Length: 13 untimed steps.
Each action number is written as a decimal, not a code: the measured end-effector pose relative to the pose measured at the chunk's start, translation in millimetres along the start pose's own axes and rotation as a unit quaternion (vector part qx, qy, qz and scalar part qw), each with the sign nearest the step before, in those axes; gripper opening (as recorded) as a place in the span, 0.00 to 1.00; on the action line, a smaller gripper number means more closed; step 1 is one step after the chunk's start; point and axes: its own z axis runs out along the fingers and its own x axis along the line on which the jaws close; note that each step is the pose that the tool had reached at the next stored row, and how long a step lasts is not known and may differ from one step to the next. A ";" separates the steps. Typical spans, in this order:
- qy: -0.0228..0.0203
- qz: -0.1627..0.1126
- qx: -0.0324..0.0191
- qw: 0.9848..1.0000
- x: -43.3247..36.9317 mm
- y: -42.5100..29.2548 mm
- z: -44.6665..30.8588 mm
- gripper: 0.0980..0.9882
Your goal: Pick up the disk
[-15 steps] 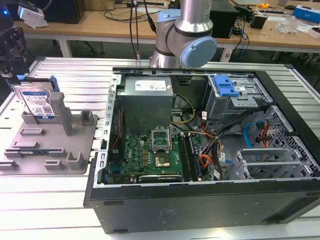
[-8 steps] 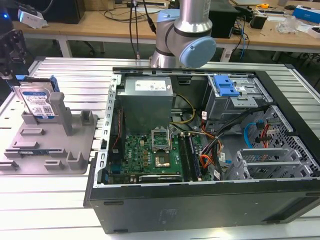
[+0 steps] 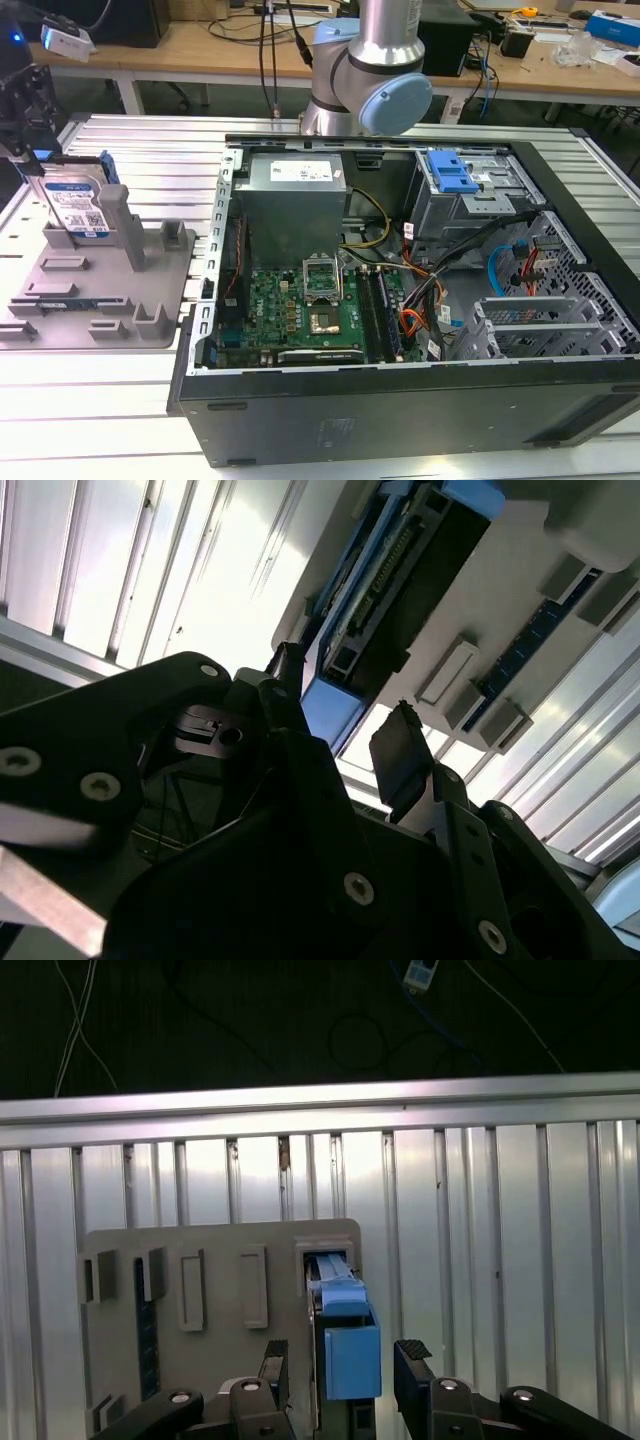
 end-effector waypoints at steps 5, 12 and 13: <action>0.000 0.000 0.000 1.000 0.0 -0.1 4.8 0.50; 0.000 0.000 0.000 1.000 0.0 -0.1 11.7 0.50; 0.000 0.000 0.000 1.000 -0.1 -0.2 12.7 0.50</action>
